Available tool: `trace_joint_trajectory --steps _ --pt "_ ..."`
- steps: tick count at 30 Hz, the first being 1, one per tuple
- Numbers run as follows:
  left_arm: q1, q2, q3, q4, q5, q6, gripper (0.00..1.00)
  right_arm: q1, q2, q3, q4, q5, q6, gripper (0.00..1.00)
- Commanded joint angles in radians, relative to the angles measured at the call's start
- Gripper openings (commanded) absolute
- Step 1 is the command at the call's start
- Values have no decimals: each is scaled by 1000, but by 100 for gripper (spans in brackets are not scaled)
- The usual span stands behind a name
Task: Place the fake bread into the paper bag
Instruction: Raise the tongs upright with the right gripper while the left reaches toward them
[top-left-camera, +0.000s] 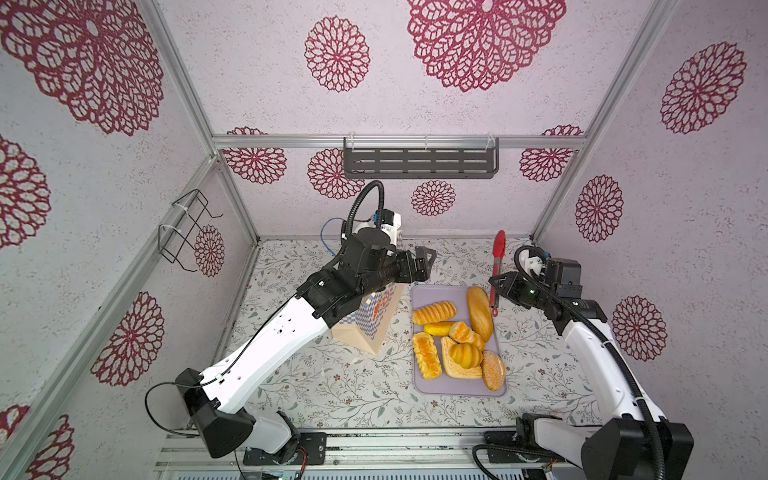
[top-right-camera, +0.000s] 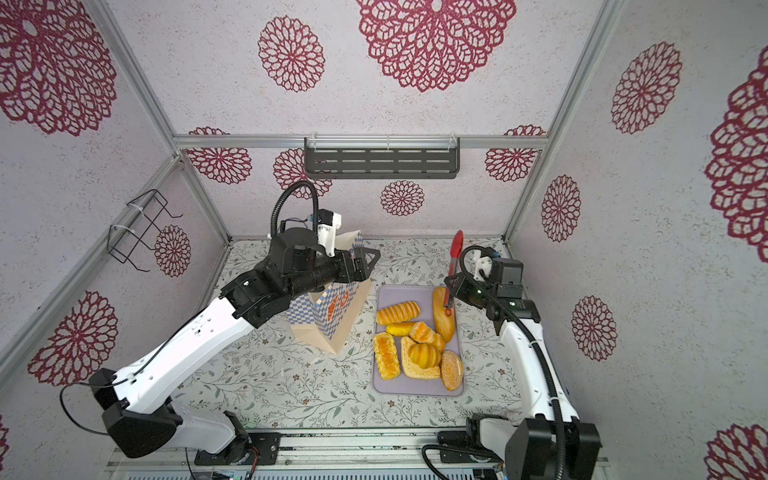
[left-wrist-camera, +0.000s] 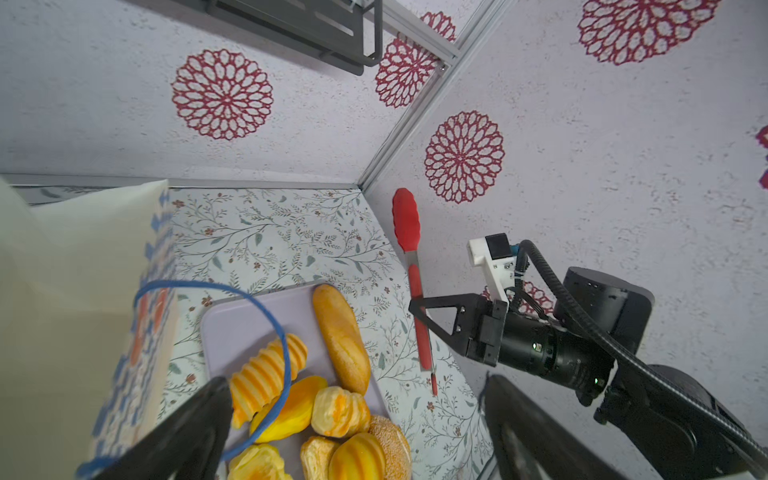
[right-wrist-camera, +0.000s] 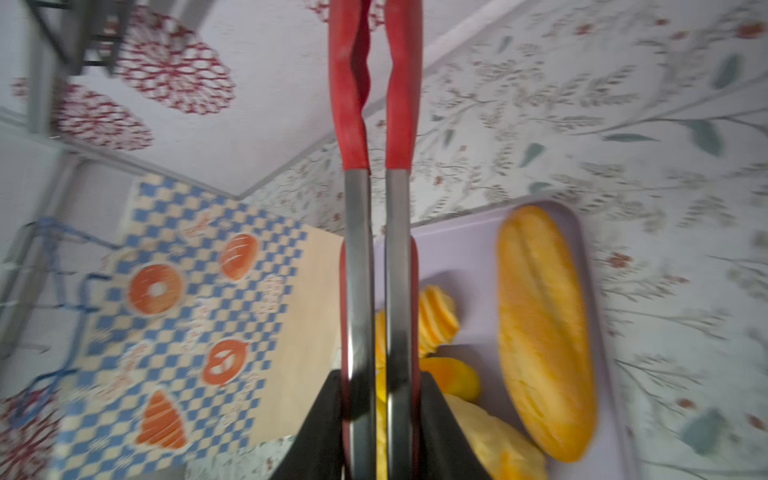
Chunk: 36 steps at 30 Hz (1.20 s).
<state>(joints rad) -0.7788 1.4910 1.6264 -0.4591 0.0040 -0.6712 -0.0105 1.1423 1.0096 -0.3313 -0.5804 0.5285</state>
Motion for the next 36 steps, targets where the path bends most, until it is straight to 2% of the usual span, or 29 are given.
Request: trace_joint_trajectory --steps 1,5,12,17,21,27,33,36 --pt "25 76 57 75 173 -23 97 41 -56 -5 235 -243 149 30" --pt "25 165 127 124 264 -37 97 83 -69 -19 432 -331 298 30" --pt "29 242 163 267 377 -69 100 120 -56 -31 712 -409 524 30" --pt "33 261 157 365 441 -101 94 139 -39 -56 892 -424 671 30" --pt "34 277 148 430 483 -133 89 159 -28 -63 983 -424 738 30" --pt "33 291 146 482 544 -169 74 185 -25 -59 987 -415 743 30" --pt "33 283 137 482 554 -176 53 193 -24 -55 984 -414 743 30" --pt "33 269 126 487 551 -179 41 194 -34 -53 956 -416 719 34"
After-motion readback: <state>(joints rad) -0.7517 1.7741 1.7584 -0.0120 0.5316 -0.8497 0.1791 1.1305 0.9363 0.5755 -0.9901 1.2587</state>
